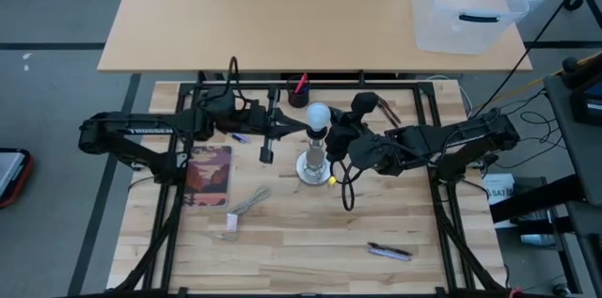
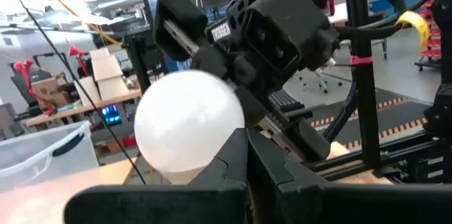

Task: Screw lightbulb
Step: Insert the lightbulb into the desk lamp

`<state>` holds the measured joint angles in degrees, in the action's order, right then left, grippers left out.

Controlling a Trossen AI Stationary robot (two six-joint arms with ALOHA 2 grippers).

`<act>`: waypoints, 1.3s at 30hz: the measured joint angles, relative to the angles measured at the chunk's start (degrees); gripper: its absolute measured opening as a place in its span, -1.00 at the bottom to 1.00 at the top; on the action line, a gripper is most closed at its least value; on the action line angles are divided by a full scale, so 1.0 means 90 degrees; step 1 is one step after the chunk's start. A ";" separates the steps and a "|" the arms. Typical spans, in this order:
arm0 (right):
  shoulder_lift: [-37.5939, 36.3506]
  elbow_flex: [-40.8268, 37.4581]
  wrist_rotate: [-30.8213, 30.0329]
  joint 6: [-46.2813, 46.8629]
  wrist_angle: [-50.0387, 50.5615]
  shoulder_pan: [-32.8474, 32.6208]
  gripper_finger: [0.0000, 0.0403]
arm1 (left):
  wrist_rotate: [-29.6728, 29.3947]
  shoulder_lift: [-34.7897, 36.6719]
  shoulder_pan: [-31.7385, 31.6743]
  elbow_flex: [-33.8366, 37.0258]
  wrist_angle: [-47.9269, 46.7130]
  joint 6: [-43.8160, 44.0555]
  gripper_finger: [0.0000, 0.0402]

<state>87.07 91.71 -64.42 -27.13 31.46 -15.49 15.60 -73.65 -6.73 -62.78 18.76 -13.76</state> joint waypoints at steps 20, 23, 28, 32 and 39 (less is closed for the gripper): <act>0.0002 -0.0001 -0.0143 0.0441 0.0196 -0.0199 -1.00 | -0.0118 -0.0122 -0.0289 0.0000 0.0063 0.0024 -1.00; 0.0025 -0.0001 -0.0171 0.0491 0.0225 -0.0199 -1.00 | -0.0127 -0.0129 -0.0343 0.0000 0.0049 0.0027 -1.00; 0.0078 0.0001 -0.0177 0.0524 0.0238 -0.0231 -1.00 | -0.0144 -0.0180 -0.0433 0.0000 0.0040 0.0094 -1.00; 0.0078 -0.0001 -0.0143 0.0646 0.0300 -0.0265 -1.00 | -0.0196 -0.0202 -0.0512 0.0000 0.0048 0.0154 -1.00; 0.0130 0.0000 0.0088 0.0876 0.0427 -0.0406 -1.00 | -0.0621 -0.0253 -0.0573 0.0005 -0.0074 0.0164 -1.00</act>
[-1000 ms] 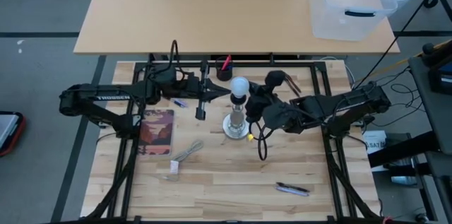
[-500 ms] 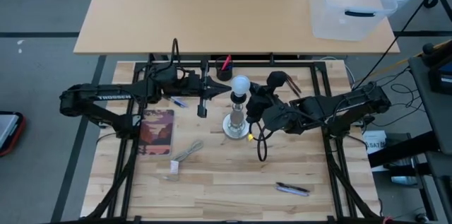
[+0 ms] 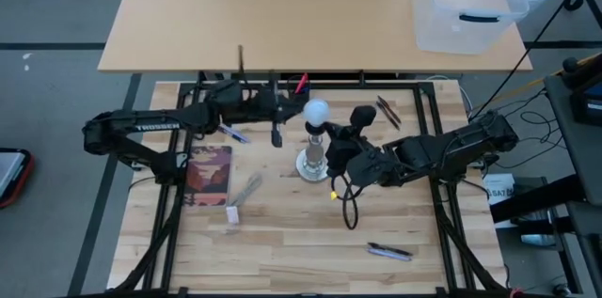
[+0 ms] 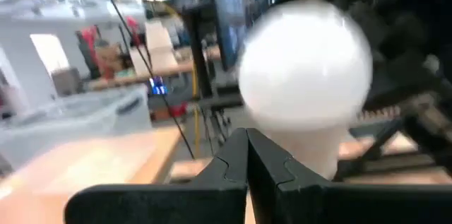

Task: Screw lightbulb
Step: Insert the lightbulb into the desk lamp

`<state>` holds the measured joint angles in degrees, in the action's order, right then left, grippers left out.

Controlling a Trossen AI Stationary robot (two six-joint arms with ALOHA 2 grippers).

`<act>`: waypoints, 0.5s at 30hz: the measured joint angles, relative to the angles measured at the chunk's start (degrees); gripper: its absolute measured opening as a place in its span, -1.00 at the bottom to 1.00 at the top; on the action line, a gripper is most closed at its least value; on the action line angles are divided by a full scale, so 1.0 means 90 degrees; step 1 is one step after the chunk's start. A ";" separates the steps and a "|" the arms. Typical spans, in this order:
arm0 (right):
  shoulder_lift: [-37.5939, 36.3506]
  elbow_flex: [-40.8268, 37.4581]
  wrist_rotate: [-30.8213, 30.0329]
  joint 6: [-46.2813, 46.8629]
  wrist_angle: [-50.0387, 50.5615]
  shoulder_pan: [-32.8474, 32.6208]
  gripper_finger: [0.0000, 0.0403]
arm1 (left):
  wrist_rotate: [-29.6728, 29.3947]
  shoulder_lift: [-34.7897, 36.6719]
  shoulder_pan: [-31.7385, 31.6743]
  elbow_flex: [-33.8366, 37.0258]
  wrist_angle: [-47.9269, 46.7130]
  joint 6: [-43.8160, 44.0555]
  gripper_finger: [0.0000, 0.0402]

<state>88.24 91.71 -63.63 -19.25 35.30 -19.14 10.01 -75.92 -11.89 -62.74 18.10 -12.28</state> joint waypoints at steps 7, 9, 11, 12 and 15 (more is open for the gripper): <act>-0.0021 0.0004 -0.0163 0.0107 0.0003 -0.0178 -1.00 | 0.0052 0.0061 -0.0038 -0.0001 -0.0160 0.0023 -1.00; -0.0023 0.0004 -0.0219 0.0114 0.0007 -0.0197 -1.00 | 0.0077 0.0080 -0.0021 -0.0002 -0.0196 0.0021 -1.00; -0.0023 0.0004 -0.0231 0.0159 0.0059 -0.0215 -1.00 | 0.0097 0.0169 -0.0016 0.0000 -0.0263 0.0005 -1.00; -0.0023 0.0004 -0.0232 0.0180 0.0087 -0.0225 -1.00 | 0.0097 0.0218 -0.0006 0.0000 -0.0265 -0.0010 -1.00; -0.0023 0.0004 -0.0279 0.0234 0.0147 -0.0207 -1.00 | 0.0093 0.0402 0.0027 0.0000 -0.0345 -0.0038 -1.00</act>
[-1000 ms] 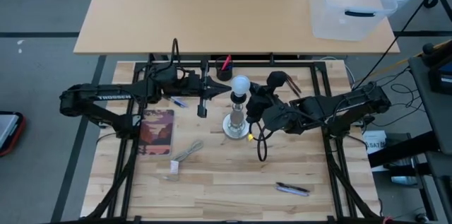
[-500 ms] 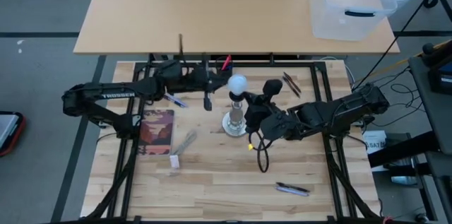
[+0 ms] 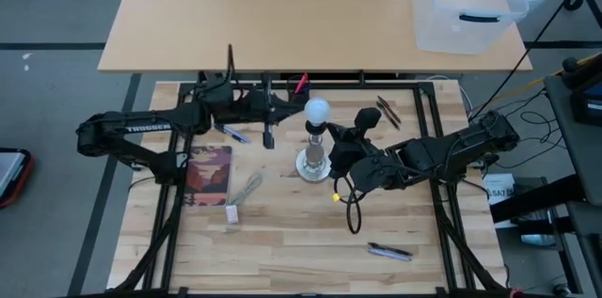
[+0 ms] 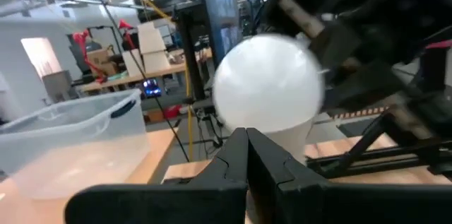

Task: Screw lightbulb
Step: Insert the lightbulb into the desk lamp

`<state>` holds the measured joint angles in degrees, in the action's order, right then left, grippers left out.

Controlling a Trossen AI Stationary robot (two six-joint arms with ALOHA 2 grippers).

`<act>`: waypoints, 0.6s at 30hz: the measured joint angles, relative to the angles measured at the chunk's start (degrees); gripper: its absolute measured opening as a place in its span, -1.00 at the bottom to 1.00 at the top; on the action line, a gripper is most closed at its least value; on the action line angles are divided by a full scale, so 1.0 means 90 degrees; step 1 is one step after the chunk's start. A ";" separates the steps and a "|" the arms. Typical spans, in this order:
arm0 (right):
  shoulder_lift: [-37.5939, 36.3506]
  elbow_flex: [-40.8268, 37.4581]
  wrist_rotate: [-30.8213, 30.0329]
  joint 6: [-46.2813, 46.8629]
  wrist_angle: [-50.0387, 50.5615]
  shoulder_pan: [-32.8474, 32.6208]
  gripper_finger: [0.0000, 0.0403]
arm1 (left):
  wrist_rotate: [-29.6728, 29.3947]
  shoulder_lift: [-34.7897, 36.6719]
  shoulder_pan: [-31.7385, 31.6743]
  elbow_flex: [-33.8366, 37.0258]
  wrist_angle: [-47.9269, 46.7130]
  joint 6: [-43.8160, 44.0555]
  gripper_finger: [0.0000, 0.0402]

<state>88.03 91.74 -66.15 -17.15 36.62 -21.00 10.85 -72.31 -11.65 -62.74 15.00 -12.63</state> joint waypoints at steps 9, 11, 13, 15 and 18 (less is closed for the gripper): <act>-0.0005 0.0000 -0.0604 -0.0173 -0.0007 0.0214 -1.00 | 0.0263 0.0235 0.0206 -0.0005 -0.0106 -0.0154 -1.00; -0.0007 0.0000 -0.0617 -0.0252 -0.0016 0.0312 -1.00 | 0.0291 0.0166 0.0310 -0.0005 -0.0074 -0.0162 -1.00; -0.0007 0.0000 -0.0615 -0.0444 -0.0109 0.0413 -1.00 | 0.0284 0.0121 0.0360 -0.0005 -0.0027 -0.0175 -1.00; -0.0007 -0.0001 -0.0619 -0.0692 -0.0321 0.0497 -1.00 | 0.0279 0.0040 0.0389 -0.0005 0.0105 -0.0181 -1.00; -0.0007 -0.0002 -0.0602 -0.1142 -0.0661 0.0578 -1.00 | 0.0282 -0.0050 0.0399 -0.0005 0.0150 -0.0179 -1.00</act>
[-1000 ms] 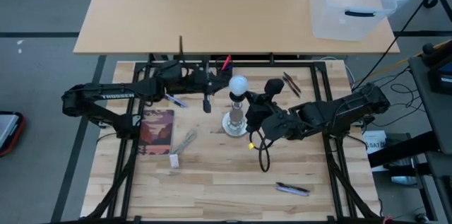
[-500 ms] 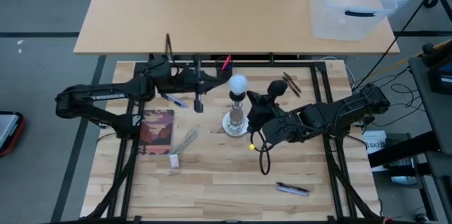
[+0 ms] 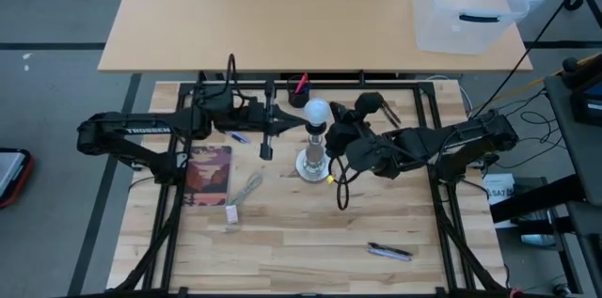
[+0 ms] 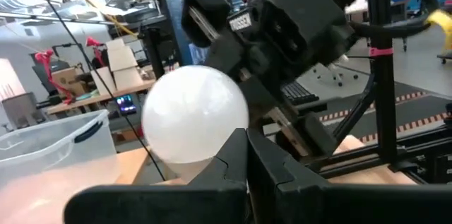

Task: Screw lightbulb
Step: Insert the lightbulb into the desk lamp

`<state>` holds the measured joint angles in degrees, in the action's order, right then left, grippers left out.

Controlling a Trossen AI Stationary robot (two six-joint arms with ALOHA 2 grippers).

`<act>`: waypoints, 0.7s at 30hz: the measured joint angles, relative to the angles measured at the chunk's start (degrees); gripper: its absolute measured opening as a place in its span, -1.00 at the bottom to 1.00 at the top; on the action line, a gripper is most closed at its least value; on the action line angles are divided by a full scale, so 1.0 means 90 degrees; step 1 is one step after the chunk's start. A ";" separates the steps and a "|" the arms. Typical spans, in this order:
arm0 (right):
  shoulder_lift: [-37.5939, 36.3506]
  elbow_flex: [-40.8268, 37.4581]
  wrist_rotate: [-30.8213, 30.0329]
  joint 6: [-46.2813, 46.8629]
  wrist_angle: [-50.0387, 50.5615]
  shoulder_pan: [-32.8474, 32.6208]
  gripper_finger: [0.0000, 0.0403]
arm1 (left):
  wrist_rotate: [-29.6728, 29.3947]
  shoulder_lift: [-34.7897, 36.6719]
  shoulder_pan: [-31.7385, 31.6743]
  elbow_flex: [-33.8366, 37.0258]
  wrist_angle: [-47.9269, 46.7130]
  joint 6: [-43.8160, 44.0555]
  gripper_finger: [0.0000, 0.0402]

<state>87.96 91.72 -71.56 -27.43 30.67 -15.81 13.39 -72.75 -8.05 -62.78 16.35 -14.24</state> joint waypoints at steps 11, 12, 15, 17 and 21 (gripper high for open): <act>-0.0010 -0.0002 0.0075 -0.0337 -0.0266 -0.0026 -1.00 | -0.0056 -0.0121 -0.0231 0.0000 0.0100 0.0050 -1.00; 0.0001 -0.0002 0.0055 -0.0333 -0.0260 -0.0040 -1.00 | -0.0056 -0.0121 -0.0253 0.0000 0.0101 0.0051 -1.00; 0.0015 -0.0002 0.0004 -0.0267 -0.0228 -0.0084 -1.00 | -0.0053 -0.0121 -0.0296 0.0000 0.0088 0.0054 -1.00; 0.0052 -0.0002 0.0002 -0.0166 -0.0195 -0.0091 -1.00 | -0.0056 -0.0121 -0.0296 0.0000 0.0089 0.0063 -1.00; 0.0129 -0.0002 -0.0005 -0.0028 -0.0063 -0.0129 -1.00 | -0.0058 -0.0121 -0.0311 0.0000 0.0068 0.0070 -1.00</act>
<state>89.13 91.70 -71.61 -27.68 30.10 -16.97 12.86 -73.84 -10.85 -62.78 16.96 -13.61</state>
